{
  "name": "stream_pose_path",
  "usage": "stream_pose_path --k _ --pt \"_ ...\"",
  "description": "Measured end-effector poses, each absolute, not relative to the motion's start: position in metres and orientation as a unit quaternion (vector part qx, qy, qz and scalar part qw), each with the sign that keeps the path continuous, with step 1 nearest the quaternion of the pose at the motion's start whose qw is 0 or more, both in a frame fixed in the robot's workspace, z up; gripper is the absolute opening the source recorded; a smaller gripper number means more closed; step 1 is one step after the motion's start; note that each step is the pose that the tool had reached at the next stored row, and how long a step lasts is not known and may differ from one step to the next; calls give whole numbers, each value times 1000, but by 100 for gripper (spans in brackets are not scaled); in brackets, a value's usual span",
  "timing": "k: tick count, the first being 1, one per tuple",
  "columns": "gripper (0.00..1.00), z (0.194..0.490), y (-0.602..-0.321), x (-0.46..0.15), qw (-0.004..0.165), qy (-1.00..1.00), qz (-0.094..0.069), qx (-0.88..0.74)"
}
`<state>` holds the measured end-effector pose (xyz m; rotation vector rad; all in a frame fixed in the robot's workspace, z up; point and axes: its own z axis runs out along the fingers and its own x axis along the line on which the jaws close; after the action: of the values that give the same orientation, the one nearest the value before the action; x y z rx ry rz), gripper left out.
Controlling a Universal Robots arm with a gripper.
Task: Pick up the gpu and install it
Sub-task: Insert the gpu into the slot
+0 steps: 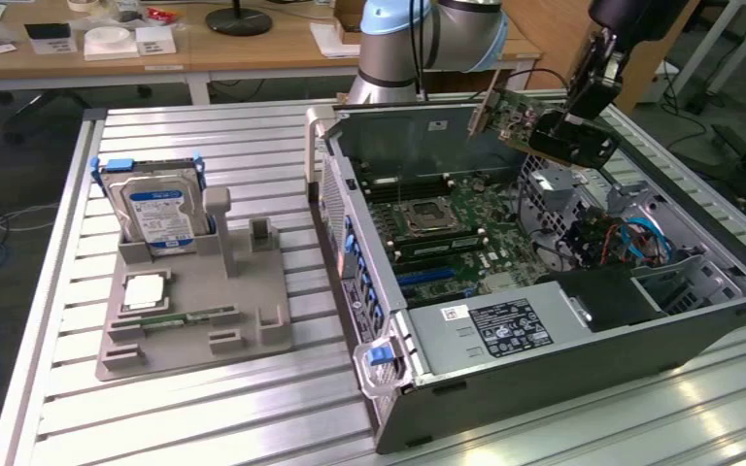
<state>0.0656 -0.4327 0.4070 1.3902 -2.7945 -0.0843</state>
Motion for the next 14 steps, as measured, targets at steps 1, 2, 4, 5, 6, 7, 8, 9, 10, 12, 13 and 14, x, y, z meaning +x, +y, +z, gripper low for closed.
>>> stream_pose_path --k 1,2,4,5,6,7,8,9,10,12,13,14 --pt "27 407 -433 66 10 -891 -27 453" --pt "27 407 -433 66 10 -887 -27 461" --pt "27 407 -433 66 11 -878 -27 478" --pt "27 407 -433 66 11 -874 -27 485" --pt "27 407 -433 66 11 -869 -26 493" --pt "27 407 -433 66 11 -865 -26 501" --pt "27 407 -433 66 12 -860 -26 509" --pt "27 407 -433 66 12 -856 -26 517" --pt "27 407 -433 66 12 -851 -26 524" --pt "27 406 -433 66 13 -841 -26 540" --pt "27 406 -433 66 13 -836 -26 548" --pt "27 406 -433 66 13 -831 -26 555"
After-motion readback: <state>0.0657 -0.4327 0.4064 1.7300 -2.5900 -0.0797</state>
